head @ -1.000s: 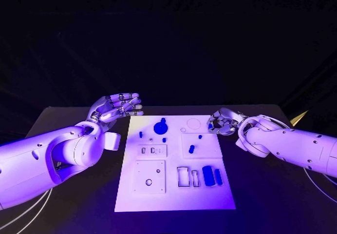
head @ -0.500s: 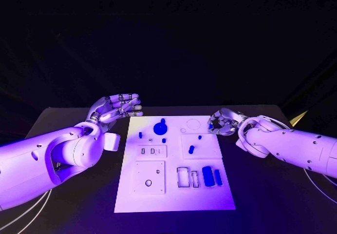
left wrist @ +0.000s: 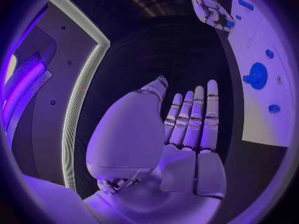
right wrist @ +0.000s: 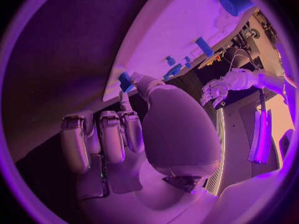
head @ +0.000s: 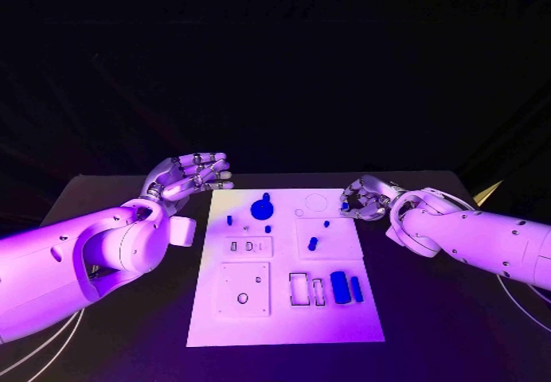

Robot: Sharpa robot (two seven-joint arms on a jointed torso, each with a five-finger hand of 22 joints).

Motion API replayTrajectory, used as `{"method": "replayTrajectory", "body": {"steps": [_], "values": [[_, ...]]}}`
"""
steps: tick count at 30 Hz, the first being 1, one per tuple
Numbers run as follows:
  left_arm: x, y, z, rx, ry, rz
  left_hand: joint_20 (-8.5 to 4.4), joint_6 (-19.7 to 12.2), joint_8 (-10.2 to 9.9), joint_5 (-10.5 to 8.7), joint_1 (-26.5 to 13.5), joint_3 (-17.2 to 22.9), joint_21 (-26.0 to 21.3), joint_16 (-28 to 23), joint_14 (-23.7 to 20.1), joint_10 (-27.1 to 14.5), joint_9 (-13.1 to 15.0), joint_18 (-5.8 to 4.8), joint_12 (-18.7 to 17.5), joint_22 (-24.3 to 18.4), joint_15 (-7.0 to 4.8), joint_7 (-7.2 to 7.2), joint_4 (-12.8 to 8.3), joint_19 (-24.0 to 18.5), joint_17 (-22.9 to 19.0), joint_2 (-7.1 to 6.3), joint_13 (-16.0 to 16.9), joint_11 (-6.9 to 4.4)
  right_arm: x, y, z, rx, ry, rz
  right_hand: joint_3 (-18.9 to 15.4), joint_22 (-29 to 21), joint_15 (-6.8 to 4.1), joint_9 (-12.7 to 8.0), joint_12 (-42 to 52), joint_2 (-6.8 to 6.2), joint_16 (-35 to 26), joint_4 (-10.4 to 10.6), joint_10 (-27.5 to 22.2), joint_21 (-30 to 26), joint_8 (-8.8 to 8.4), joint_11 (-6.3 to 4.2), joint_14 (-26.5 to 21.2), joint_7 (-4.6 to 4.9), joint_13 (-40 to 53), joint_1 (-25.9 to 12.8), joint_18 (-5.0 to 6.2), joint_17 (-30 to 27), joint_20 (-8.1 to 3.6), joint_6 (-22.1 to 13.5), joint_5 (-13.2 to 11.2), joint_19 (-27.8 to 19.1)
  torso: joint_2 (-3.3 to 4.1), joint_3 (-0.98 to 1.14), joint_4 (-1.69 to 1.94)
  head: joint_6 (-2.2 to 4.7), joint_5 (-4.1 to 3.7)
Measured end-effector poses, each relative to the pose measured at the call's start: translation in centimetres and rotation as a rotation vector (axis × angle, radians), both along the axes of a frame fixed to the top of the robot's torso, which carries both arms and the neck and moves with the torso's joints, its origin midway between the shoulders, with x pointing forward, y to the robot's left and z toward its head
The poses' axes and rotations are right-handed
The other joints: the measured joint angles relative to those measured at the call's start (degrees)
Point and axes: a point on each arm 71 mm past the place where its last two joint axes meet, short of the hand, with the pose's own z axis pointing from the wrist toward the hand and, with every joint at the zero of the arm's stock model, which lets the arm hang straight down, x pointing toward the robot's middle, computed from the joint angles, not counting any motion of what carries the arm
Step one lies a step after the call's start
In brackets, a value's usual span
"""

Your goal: Assemble the parts on the task board

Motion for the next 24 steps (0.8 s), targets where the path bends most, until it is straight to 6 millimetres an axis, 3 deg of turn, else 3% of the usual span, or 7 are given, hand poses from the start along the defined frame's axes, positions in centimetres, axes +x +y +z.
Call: {"method": "replayTrajectory", "body": {"steps": [16, 22, 24], "values": [[0.01, 0.03, 0.0, 0.0, 0.0, 0.001, 0.0, 0.0, 0.0, 0.0, 0.0, 0.0, 0.0, 0.0, 0.0, 0.0, 0.0, 0.0, 0.0, -0.01, 0.0, 0.0, 0.0, 0.0, -0.01, 0.0, 0.0, 0.0, -0.05, -0.14, -0.08, -0.005, 0.002, -0.004, 0.18, -0.01, 0.0, 0.15, 0.0, 0.47, 0.0, -0.18, 0.0, 0.0, 0.1, 0.0, 0.0, -0.1, -0.01, -0.46, 0.0, 0.0, 0.0, 0.57, 0.0, 0.0, -0.01, 0.03, -0.01, -0.08, -0.04], [0.01, 0.05, -0.01, 0.0, 0.0, 0.001, 0.0, 0.0, 0.0, 0.0, 0.0, 0.0, 0.0, 0.0, 0.0, 0.0, 0.0, 0.0, 0.0, -0.01, 0.0, 0.0, 0.0, 0.0, -0.01, 0.0, 0.0, 0.0, -0.07, -0.15, -0.1, -0.006, 0.002, -0.003, 0.72, -0.01, 0.0, 0.77, 0.31, 0.99, 0.0, -0.72, -0.05, 0.0, 1.87, -0.05, 0.0, -0.94, -0.01, -0.99, 0.0, 0.0, 0.0, 2.82, 0.0, 0.0, -0.01, 0.03, -0.02, -0.09, -0.08], [0.02, 0.05, -0.01, 0.0, 0.0, 0.001, 0.0, 0.0, 0.0, 0.0, 0.0, 0.0, 0.0, 0.0, 0.0, 0.0, 0.0, 0.0, 0.0, -0.01, 0.0, 0.0, 0.0, 0.0, -0.01, 0.0, 0.0, 0.0, -0.08, -0.15, -0.1, -0.006, 0.002, -0.003, 0.97, -0.01, -0.35, 1.02, 0.31, 1.23, 0.0, -0.79, -0.05, 0.0, 2.56, -0.62, -0.12, -1.36, -0.01, -1.22, 0.0, 0.0, 0.0, 3.64, 0.0, 0.0, -0.01, 0.03, -0.02, -0.11, -0.07]]}}
